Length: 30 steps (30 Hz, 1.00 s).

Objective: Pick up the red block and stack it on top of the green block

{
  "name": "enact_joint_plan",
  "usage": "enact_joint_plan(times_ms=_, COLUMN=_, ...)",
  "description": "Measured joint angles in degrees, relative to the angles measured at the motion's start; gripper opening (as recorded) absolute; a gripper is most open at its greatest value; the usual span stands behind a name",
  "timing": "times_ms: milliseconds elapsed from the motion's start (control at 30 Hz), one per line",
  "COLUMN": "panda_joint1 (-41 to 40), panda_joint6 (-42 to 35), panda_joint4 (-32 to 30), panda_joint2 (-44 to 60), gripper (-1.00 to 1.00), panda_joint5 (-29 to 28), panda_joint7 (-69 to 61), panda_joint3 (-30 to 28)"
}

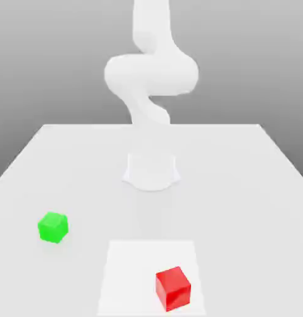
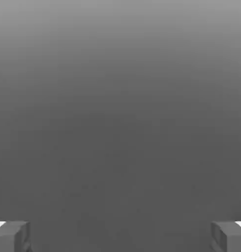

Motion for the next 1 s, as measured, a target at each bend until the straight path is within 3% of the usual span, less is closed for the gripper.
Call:
enact_joint_plan(times_ms=767, panda_joint1=6.19, panda_joint6=19.77, panda_joint4=-11.06, panda_joint2=48.07, gripper=0.0, panda_joint5=1.1, panda_joint7=-16.36, panda_joint3=-1.61)
enact_joint_plan(times_ms=933, panda_joint1=5.9, panda_joint6=27.41, panda_joint4=-10.48, panda_joint2=58.42, gripper=0.0, panda_joint5=1.25, panda_joint7=-17.35, panda_joint3=-1.08)
enact_joint_plan(times_ms=967, panda_joint1=5.74, panda_joint6=29.08, panda_joint4=-10.19, panda_joint2=60.42, gripper=-1.0, panda_joint5=1.4, panda_joint7=-17.47, panda_joint3=-0.9)
enact_joint_plan(times_ms=1000, panda_joint1=5.74, panda_joint6=29.08, panda_joint4=-10.19, panda_joint2=60.42, gripper=-1.0, panda_joint5=1.4, panda_joint7=-17.47, panda_joint3=-0.9)
